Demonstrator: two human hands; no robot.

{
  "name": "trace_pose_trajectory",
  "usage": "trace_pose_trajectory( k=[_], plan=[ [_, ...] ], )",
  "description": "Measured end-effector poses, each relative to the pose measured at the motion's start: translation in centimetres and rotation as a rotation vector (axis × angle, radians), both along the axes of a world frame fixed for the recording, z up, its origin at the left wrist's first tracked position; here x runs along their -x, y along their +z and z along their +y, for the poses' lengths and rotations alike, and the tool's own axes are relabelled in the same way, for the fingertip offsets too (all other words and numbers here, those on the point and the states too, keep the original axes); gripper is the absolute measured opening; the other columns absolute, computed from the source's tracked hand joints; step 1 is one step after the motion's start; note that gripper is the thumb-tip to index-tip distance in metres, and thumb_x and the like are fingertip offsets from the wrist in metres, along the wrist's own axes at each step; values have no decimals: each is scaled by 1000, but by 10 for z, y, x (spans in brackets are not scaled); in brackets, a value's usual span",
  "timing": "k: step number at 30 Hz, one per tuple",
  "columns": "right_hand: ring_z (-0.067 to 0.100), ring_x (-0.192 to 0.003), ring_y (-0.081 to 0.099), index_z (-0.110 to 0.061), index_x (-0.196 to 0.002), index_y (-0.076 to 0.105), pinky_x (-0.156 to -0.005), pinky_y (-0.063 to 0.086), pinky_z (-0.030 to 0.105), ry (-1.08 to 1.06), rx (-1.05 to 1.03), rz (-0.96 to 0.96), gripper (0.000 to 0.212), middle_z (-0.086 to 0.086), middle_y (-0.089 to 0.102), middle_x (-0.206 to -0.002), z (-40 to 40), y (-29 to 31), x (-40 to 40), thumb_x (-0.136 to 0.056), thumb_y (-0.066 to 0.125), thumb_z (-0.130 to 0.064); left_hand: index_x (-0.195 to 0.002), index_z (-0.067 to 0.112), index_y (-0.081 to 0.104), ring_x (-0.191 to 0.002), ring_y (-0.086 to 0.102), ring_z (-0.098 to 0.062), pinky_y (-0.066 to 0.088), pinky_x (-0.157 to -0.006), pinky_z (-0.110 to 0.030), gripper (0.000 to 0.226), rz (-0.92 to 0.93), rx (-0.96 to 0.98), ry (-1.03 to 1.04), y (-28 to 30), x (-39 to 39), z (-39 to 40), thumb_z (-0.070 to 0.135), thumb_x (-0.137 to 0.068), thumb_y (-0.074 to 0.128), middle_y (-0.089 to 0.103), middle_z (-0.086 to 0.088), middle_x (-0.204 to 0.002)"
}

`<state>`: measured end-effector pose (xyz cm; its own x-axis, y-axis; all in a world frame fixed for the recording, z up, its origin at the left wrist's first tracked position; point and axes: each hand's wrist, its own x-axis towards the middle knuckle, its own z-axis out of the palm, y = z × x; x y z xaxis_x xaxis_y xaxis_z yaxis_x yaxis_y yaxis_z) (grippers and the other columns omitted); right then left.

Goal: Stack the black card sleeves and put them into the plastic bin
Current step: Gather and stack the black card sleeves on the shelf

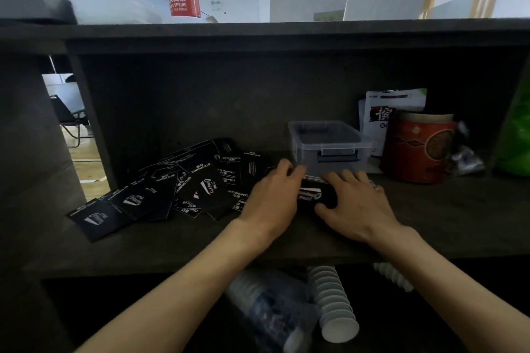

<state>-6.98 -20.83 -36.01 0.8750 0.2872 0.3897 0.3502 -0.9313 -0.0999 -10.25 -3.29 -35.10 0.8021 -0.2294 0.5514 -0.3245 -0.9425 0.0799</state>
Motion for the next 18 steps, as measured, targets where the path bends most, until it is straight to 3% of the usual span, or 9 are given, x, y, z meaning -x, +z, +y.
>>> trace_pose_trajectory(
  k=[2, 4, 6, 8, 10, 12, 13, 15, 18],
  plan=[
    [22, -124, 39, -37, -139, 35, -96, 41, 51, 1, 14, 37, 66, -3, 48, -130, 1, 3, -1, -81, 45, -68, -149, 18, 30, -121, 52, -33, 46, -96, -41, 55, 87, 58, -45, -9, -5, -11, 11, -98, 48, 34, -9, -146],
    [24, -126, 39, -36, -139, 34, -98, 42, 53, -6, 26, 67, 64, -2, 47, -133, 2, 6, -2, -84, 45, -68, -154, 18, 21, -141, 32, -32, 27, -114, -39, 62, 140, 73, -80, -17, -10, -16, 10, -98, 45, 22, -10, -158],
    [26, -127, 39, -36, -141, 33, -98, 43, 54, -18, 46, 58, 63, 0, 47, -135, 4, 6, -3, -87, 43, -67, -156, 21, 12, -149, 12, -28, 5, -120, -38, 65, 166, 70, -90, -21, -14, -14, 14, -99, 41, 11, -10, -163],
    [25, -126, 39, -35, -139, 33, -96, 44, 54, -25, 54, -1, 62, 0, 46, -135, 4, 0, -2, -88, 39, -68, -157, 24, 8, -151, 5, -21, -2, -122, -37, 64, 161, 58, -149, -21, -19, -9, 20, -100, 38, 7, -6, -164],
    [24, -123, 40, -34, -136, 36, -92, 46, 53, -25, 46, -78, 62, 0, 47, -131, 4, -8, -1, -87, 33, -71, -155, 22, 22, -148, 17, -17, 8, -123, -35, 56, 138, 224, -227, -16, -21, 0, 21, -101, 39, 22, -4, -161],
    [23, -119, 42, -33, -133, 39, -88, 46, 50, -33, 31, -133, 64, 0, 49, -127, 4, -13, 0, -86, 28, -75, -145, 15, 42, -137, 41, -21, 30, -116, -37, 47, 10, 380, -121, -9, -30, 18, 18, -99, 46, 45, -8, -148],
    [23, -117, 43, -33, -132, 40, -87, 46, 50, -37, 25, -148, 65, 0, 49, -126, 4, -14, 0, -85, 25, -76, -142, 13, 46, -132, 45, -24, 34, -113, -38, 46, -17, 353, 6, -6, -36, 30, 20, -97, 50, 49, -9, -144],
    [23, -117, 43, -33, -132, 42, -86, 46, 49, -39, 19, -168, 67, 0, 50, -125, 4, -16, -1, -84, 23, -76, -143, 12, 44, -135, 42, -28, 33, -113, -40, 54, 111, 178, 235, -3, -46, 52, 25, -92, 58, 45, -12, -146],
    [22, -117, 43, -33, -132, 42, -86, 45, 49, -36, 6, -174, 68, 0, 50, -126, 3, -17, -1, -84, 22, -76, -132, 17, 54, -125, 48, -28, 38, -105, -39, 46, 223, 39, 306, -7, -50, 64, 33, -90, 60, 58, -11, -131]
  ],
)
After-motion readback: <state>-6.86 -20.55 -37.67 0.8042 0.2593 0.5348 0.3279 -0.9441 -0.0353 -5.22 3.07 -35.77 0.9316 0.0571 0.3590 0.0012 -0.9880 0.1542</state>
